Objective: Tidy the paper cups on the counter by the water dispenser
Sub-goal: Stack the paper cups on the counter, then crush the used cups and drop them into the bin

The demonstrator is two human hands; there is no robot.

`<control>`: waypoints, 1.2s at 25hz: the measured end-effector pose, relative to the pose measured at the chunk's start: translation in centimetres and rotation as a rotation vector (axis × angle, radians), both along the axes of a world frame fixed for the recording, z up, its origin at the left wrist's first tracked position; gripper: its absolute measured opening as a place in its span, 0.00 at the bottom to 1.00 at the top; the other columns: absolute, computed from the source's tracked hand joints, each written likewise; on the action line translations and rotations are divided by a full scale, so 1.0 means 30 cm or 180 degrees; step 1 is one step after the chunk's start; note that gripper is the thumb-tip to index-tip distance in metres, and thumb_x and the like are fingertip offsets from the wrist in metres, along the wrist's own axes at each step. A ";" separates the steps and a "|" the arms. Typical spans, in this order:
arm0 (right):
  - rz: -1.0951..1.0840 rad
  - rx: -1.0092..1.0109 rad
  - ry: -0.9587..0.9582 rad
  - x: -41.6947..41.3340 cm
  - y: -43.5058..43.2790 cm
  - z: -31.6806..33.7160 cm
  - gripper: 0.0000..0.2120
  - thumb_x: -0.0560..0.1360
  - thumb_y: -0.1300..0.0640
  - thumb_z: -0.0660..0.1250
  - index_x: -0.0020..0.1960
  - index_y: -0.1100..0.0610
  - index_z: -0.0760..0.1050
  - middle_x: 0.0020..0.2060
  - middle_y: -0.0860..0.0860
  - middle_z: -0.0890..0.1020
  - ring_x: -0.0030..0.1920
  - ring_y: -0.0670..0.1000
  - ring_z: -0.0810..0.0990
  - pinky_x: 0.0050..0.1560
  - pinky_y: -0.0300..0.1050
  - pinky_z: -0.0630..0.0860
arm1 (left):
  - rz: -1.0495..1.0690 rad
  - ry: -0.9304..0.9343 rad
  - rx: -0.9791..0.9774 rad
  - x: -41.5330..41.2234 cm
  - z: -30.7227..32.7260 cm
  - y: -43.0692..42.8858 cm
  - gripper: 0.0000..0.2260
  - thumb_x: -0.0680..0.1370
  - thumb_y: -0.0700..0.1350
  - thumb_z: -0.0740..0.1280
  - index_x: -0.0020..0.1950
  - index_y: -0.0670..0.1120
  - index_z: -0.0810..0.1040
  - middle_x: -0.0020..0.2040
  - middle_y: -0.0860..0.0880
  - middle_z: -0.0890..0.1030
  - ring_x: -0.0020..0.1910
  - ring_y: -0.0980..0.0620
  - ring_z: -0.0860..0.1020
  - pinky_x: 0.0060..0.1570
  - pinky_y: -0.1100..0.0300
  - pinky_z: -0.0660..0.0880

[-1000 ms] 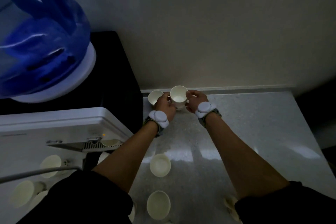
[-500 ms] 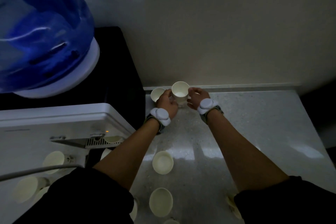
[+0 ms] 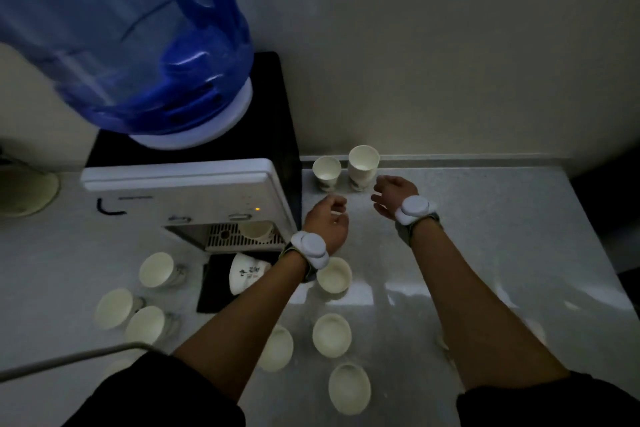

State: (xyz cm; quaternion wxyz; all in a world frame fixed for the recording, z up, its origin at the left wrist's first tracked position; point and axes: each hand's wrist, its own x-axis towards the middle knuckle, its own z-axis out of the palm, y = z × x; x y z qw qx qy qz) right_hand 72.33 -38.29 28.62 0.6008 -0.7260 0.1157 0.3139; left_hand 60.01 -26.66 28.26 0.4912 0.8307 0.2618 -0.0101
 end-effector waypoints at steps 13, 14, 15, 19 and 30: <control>0.0330 -0.0211 0.0065 -0.515 0.244 -0.044 0.14 0.76 0.64 0.62 0.36 0.51 0.78 0.43 0.60 0.81 0.40 0.59 0.82 0.41 0.50 0.78 | 0.0462 0.0143 0.0166 -0.484 -0.044 0.273 0.09 0.77 0.41 0.65 0.56 0.44 0.80 0.49 0.45 0.84 0.44 0.51 0.81 0.43 0.65 0.74; 0.0380 -0.0279 0.0074 -0.545 0.265 -0.061 0.12 0.75 0.64 0.62 0.38 0.53 0.79 0.44 0.62 0.82 0.40 0.59 0.82 0.42 0.51 0.78 | 0.0553 0.0205 0.0215 -0.508 -0.057 0.305 0.09 0.78 0.42 0.65 0.57 0.44 0.80 0.51 0.45 0.84 0.47 0.50 0.81 0.45 0.65 0.73; 0.0506 -0.0395 0.0076 -0.569 0.285 -0.082 0.09 0.75 0.64 0.62 0.42 0.56 0.80 0.45 0.64 0.82 0.43 0.60 0.82 0.46 0.52 0.79 | 0.0646 0.0285 0.0240 -0.529 -0.072 0.336 0.10 0.78 0.43 0.66 0.58 0.44 0.80 0.53 0.44 0.84 0.50 0.48 0.82 0.47 0.63 0.74; 0.1177 -0.0775 0.0087 -0.643 0.367 -0.163 0.13 0.75 0.63 0.65 0.57 0.63 0.79 0.55 0.62 0.82 0.57 0.62 0.81 0.58 0.51 0.80 | 0.0699 0.0697 0.0464 -0.575 -0.146 0.442 0.16 0.78 0.45 0.67 0.64 0.40 0.77 0.61 0.40 0.81 0.59 0.41 0.79 0.60 0.52 0.76; 0.1313 -0.1333 -0.0198 -0.699 0.471 -0.276 0.14 0.73 0.55 0.69 0.57 0.58 0.81 0.60 0.55 0.82 0.62 0.56 0.79 0.62 0.41 0.73 | 0.0328 0.1024 0.0753 -0.548 -0.269 0.507 0.18 0.78 0.46 0.66 0.66 0.40 0.75 0.64 0.40 0.79 0.63 0.40 0.77 0.62 0.52 0.73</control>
